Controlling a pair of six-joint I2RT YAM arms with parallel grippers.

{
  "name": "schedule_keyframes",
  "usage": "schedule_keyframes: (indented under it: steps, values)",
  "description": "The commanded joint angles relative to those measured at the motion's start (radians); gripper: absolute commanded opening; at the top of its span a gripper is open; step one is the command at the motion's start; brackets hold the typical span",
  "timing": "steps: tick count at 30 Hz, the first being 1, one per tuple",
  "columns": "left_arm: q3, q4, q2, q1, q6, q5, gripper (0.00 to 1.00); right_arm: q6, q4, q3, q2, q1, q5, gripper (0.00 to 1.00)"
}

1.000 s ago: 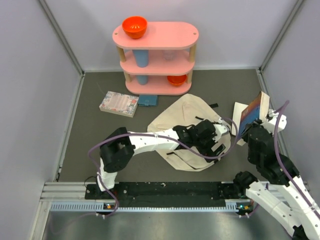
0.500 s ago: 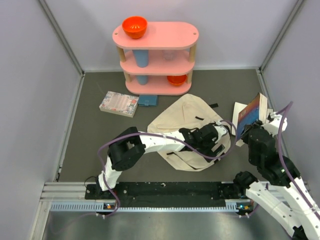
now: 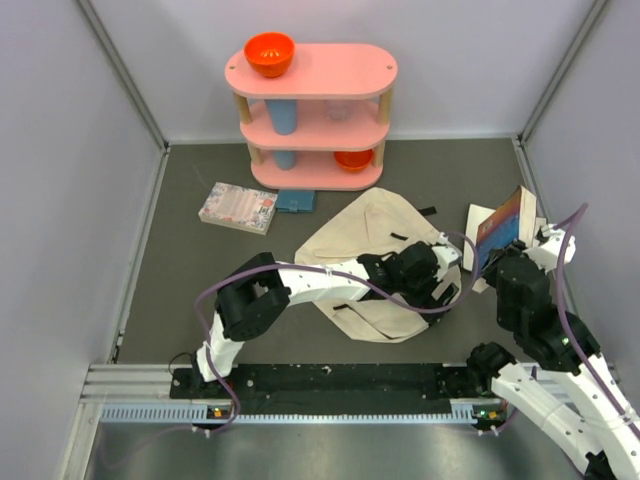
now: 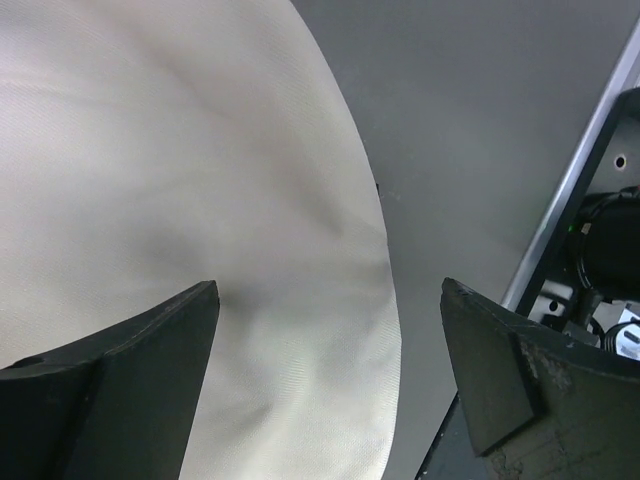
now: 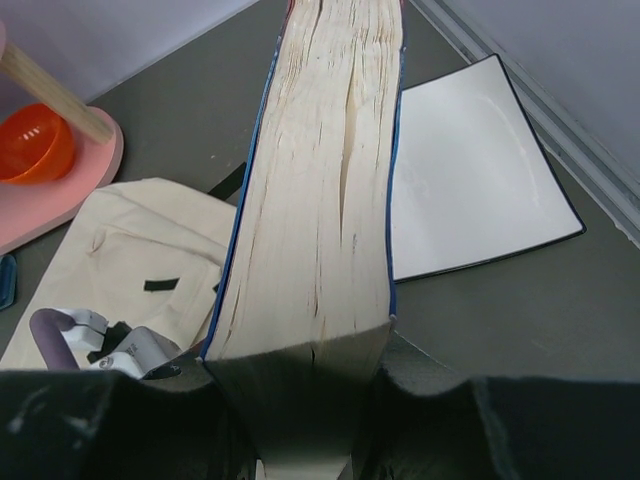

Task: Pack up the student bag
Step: Place the book in the student bag.

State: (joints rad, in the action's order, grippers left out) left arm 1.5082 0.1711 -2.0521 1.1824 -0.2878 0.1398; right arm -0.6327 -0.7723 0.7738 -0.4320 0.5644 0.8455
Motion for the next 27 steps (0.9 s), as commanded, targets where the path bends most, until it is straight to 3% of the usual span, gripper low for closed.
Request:
schedule_keyframes:
  steps: [1,9,13,16,17,22,27]
  values:
    - [0.023,-0.064,-0.011,0.000,-0.036,-0.065,0.95,-0.010,0.134,0.044,0.026,-0.004,0.063,0.00]
    - [0.046,-0.016,-0.062,-0.001,-0.034,-0.212,0.82,-0.015,0.133,0.033,0.036,-0.004,0.058,0.00]
    - [0.014,0.019,-0.042,-0.001,-0.030,-0.305,0.68,-0.021,0.131,0.030,0.038,-0.004,0.056,0.00]
    - [-0.061,0.024,0.000,-0.016,-0.025,-0.368,0.45,-0.027,0.131,0.025,0.038,-0.003,0.049,0.00]
    - [-0.086,0.024,0.013,-0.021,-0.027,-0.373,0.32,-0.028,0.131,0.022,0.038,-0.004,0.047,0.00]
    - [-0.290,0.001,0.170,-0.099,-0.044,-0.353,0.15,-0.047,0.133,0.006,0.035,-0.004,0.020,0.00]
    - [-0.367,-0.025,0.332,-0.155,0.004,-0.251,0.00,-0.081,0.131,-0.016,0.024,-0.004,-0.023,0.00]
